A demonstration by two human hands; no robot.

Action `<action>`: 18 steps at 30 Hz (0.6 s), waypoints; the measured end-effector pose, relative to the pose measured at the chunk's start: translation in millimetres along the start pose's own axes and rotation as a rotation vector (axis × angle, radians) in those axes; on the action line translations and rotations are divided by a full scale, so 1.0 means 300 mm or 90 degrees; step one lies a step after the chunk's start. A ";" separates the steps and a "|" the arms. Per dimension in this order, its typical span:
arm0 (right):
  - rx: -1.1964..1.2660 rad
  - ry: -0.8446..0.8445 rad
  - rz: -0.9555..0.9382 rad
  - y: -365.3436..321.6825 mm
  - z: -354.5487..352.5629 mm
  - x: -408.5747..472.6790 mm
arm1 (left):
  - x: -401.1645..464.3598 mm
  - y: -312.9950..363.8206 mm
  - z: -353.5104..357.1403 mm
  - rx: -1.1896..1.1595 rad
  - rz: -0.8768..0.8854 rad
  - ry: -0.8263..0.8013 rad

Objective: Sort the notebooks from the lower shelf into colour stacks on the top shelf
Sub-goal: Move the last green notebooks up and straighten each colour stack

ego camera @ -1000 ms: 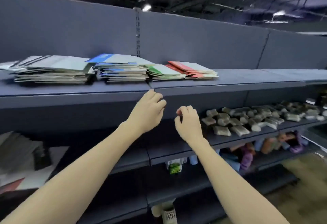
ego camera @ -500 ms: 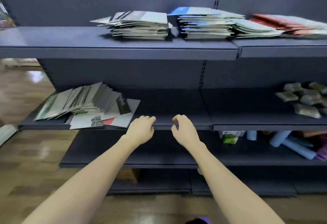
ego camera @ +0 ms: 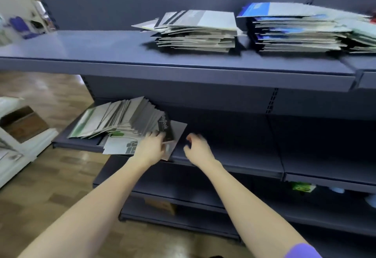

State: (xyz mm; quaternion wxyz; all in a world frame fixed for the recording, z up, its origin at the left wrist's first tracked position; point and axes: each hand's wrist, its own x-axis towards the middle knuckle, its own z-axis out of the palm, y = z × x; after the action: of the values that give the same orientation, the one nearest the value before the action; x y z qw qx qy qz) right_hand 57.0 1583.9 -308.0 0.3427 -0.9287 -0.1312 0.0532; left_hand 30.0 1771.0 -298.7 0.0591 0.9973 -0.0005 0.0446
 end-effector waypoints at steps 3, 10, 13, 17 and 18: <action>0.033 -0.067 0.053 -0.026 0.049 0.097 | 0.041 -0.064 0.001 0.025 -0.051 -0.011; 0.137 -0.073 0.217 -0.157 0.116 0.241 | 0.098 -0.170 -0.002 0.106 -0.068 -0.032; 0.226 -0.076 0.300 -0.203 0.129 0.289 | 0.130 -0.223 -0.002 0.155 -0.059 -0.071; 0.281 -0.037 0.342 -0.226 0.150 0.303 | 0.164 -0.277 -0.002 0.156 -0.026 -0.103; 0.297 -0.018 0.357 -0.233 0.155 0.306 | 0.167 -0.285 -0.002 0.168 -0.005 -0.100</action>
State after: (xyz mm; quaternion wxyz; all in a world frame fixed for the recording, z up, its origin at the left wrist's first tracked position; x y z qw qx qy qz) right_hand 121.8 1689.6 -298.6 0.5154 -0.8246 0.1397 0.1868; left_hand 80.4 1856.3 -303.7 -0.0728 0.9968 0.0046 -0.0340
